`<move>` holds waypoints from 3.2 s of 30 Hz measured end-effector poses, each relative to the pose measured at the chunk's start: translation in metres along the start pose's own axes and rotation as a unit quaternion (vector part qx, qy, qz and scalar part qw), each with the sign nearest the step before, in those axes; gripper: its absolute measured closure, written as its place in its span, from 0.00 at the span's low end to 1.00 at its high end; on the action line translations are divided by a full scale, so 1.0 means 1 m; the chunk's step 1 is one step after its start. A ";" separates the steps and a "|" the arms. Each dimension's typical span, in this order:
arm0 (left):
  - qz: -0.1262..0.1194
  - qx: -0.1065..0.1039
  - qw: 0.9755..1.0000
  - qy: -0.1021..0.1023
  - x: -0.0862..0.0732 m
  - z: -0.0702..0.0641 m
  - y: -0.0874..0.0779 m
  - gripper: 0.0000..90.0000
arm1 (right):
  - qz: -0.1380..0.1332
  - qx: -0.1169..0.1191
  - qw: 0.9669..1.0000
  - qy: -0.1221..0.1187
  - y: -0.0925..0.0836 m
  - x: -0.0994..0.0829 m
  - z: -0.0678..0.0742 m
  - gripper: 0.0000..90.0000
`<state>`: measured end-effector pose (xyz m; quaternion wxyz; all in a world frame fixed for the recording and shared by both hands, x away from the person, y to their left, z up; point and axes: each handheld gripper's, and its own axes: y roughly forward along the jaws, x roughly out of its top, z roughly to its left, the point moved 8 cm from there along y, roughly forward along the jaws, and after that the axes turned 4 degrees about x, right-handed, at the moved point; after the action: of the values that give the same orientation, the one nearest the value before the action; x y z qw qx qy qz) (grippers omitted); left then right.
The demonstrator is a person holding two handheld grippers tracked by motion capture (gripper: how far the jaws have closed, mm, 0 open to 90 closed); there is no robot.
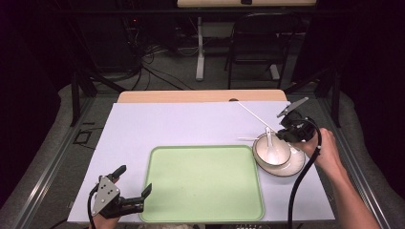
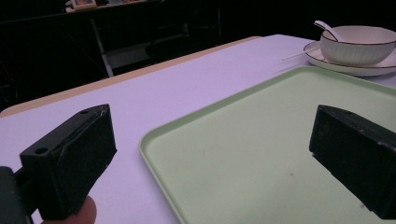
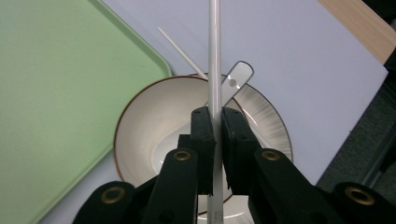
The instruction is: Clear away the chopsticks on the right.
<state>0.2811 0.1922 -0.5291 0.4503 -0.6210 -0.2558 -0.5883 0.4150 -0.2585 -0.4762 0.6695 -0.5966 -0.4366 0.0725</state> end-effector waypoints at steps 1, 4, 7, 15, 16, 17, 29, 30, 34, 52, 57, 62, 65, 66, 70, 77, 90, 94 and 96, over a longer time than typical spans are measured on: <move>0.000 0.000 1.000 0.000 0.000 0.000 0.000 0.01 | -0.003 0.003 1.000 0.003 0.000 0.000 0.002 0.93; -0.002 0.000 1.000 -0.001 0.000 0.000 -0.001 0.01 | -0.012 0.006 1.000 0.009 -0.001 -0.001 0.009 0.93; -0.002 0.000 1.000 -0.001 0.000 0.000 -0.001 0.01 | -0.014 0.012 1.000 0.020 0.000 -0.002 0.013 0.93; -0.002 0.001 1.000 0.001 0.000 0.000 -0.001 0.01 | -0.021 0.022 0.999 0.042 -0.005 -0.004 0.028 0.93; -0.002 0.002 1.000 0.000 0.000 0.000 -0.001 0.01 | -0.021 0.022 0.999 0.042 -0.005 -0.004 0.028 0.93; -0.001 0.001 1.000 0.001 0.000 0.000 -0.001 0.01 | -0.020 0.022 0.999 0.044 -0.006 -0.005 0.030 0.93; -0.002 -0.001 1.000 0.002 0.001 -0.001 -0.001 0.01 | -0.015 0.040 0.998 0.052 -0.005 -0.014 0.069 0.93; -0.002 -0.001 1.000 0.002 0.001 -0.001 -0.001 0.01 | -0.013 0.040 0.998 0.051 -0.004 -0.015 0.073 0.93; -0.002 -0.001 1.000 0.002 0.001 -0.001 -0.001 0.01 | -0.012 0.043 0.998 0.053 -0.002 -0.016 0.084 0.93; -0.003 -0.001 1.000 0.001 0.001 0.000 0.000 0.01 | 0.024 0.058 0.996 0.071 0.024 -0.030 0.116 0.93; -0.003 -0.001 1.000 0.001 0.001 -0.001 0.000 0.01 | 0.037 0.060 0.995 0.074 0.030 -0.033 0.123 0.93; -0.003 -0.001 1.000 0.000 0.001 -0.001 0.000 0.01 | 0.043 0.058 0.994 0.080 0.037 -0.037 0.125 0.93; -0.001 -0.001 1.000 0.003 0.001 -0.001 0.000 0.01 | 0.045 0.052 0.994 0.082 0.037 -0.038 0.124 0.93; -0.002 -0.001 1.000 0.003 0.001 -0.001 0.000 0.01 | 0.046 0.050 0.994 0.083 0.038 -0.038 0.124 0.93; -0.002 -0.001 1.000 0.003 0.001 0.000 -0.001 0.01 | 0.055 0.055 0.993 0.089 0.043 -0.042 0.127 0.93; -0.001 0.000 1.000 0.002 0.001 -0.001 0.000 0.01 | 0.090 0.059 0.988 0.111 0.051 -0.051 0.130 0.93; -0.004 -0.007 1.000 0.001 0.001 -0.002 0.000 0.01 | 0.045 0.064 0.975 0.207 0.059 -0.067 0.146 0.93; -0.006 -0.008 1.000 0.004 0.002 -0.003 0.000 0.01 | 0.023 0.050 0.975 0.214 0.070 -0.069 0.151 0.93; -0.006 -0.008 1.000 0.003 0.002 -0.003 0.000 0.01 | 0.026 0.052 0.974 0.218 0.074 -0.070 0.153 0.93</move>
<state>0.2800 0.1897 -0.5277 0.4425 -0.6211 -0.2533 -0.5952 0.3004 -0.1687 -0.5891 0.7762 -0.5737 -0.2606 -0.0192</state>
